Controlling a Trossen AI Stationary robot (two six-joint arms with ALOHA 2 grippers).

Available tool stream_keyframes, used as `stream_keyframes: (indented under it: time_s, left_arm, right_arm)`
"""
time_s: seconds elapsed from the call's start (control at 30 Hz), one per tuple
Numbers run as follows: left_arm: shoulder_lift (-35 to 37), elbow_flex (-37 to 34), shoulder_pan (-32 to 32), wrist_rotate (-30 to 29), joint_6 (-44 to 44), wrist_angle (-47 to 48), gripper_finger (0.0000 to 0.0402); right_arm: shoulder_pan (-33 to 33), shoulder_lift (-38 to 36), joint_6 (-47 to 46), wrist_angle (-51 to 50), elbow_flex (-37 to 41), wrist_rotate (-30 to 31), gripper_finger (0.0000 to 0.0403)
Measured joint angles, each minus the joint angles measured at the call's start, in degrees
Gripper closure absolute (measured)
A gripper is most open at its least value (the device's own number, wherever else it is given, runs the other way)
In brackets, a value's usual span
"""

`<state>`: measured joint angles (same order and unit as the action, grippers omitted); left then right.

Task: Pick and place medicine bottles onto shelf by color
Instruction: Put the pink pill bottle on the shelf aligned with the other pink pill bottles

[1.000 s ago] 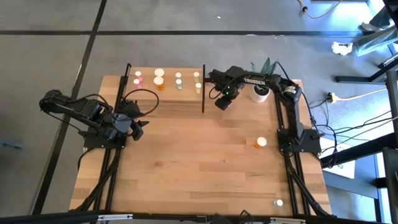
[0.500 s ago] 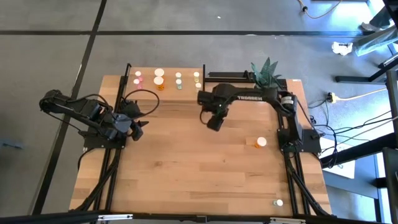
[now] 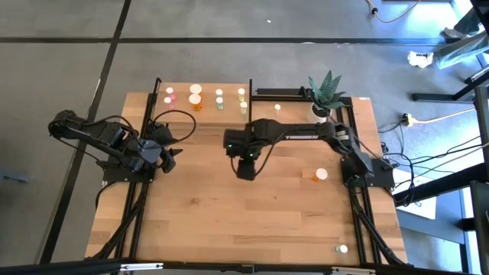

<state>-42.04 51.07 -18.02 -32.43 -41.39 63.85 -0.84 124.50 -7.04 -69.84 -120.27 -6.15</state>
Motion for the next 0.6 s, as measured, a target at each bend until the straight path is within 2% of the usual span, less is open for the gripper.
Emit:
stream_keyframes:
  time_s: [0.3,0.6]
  left_arm:
    - [0.0,0.02,-0.01,0.53,0.02,-0.02,0.0211]
    - [0.0,0.02,-0.01,0.6,0.0,-0.02,0.0211]
  right_arm:
    - [-0.78,12.72,6.32,-4.65,-14.55,0.02,0.0277]
    - [-1.29,16.64,7.73,-5.33,-14.06,0.5,0.0277]
